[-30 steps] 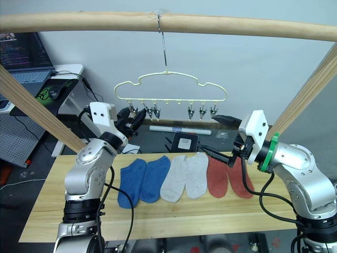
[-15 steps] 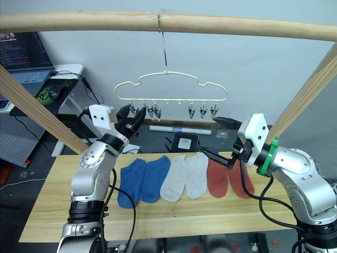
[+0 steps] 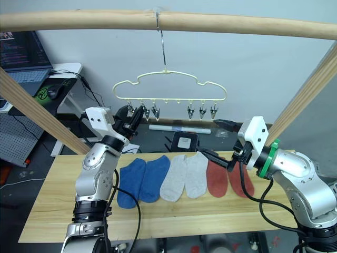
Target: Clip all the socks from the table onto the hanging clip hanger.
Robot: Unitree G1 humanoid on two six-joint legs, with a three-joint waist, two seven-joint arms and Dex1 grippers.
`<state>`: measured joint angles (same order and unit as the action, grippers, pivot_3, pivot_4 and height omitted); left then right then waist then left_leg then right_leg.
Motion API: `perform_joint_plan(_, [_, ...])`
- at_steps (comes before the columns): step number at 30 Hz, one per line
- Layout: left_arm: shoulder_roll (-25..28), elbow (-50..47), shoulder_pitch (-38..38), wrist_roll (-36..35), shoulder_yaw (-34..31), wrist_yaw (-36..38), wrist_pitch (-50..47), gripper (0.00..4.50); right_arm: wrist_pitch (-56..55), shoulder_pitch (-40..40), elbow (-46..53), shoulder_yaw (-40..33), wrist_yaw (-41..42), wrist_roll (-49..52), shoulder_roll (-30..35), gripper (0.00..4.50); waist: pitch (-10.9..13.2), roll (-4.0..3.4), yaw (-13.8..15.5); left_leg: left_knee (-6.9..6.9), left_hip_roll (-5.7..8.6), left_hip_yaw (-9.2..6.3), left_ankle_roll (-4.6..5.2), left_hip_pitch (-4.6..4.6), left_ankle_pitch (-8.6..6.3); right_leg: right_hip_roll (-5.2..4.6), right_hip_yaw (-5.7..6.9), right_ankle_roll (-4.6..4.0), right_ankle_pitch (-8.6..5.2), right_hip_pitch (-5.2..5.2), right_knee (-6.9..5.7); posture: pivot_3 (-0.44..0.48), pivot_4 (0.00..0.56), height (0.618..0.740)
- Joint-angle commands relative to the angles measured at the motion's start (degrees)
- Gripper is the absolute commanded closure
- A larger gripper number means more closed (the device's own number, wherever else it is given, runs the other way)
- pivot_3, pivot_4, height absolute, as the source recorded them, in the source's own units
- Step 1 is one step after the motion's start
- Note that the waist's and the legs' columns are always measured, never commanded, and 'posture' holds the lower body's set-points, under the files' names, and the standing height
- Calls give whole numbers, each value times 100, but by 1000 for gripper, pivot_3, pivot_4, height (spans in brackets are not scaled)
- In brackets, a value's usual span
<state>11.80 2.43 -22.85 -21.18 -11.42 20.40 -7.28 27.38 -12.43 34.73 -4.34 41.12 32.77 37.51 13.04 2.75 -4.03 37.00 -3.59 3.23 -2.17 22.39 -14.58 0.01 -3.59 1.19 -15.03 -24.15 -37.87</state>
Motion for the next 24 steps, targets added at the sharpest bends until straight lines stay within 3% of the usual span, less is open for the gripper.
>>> perform_joint_plan(1, [23,-209,-19,-184,-82,78,6,1704,-55,8,218,-32,-27,31,-10,0,0,0,-8,0,0,0,0,0,0,0,1,0,0,0,0,-146,251,740])
perform_joint_plan(9, [61,-219,9,-283,-140,48,-58,1704,-103,64,218,-7,-32,-16,-26,0,0,0,-41,0,0,0,0,0,0,0,0,2,-1,0,0,-148,249,740])
perform_joint_plan(24, [209,-319,-2,196,9,-147,56,1704,-125,84,197,22,-40,-44,-34,0,1,1,-74,-1,0,-2,0,0,0,0,-1,21,-12,0,1,-145,251,740])
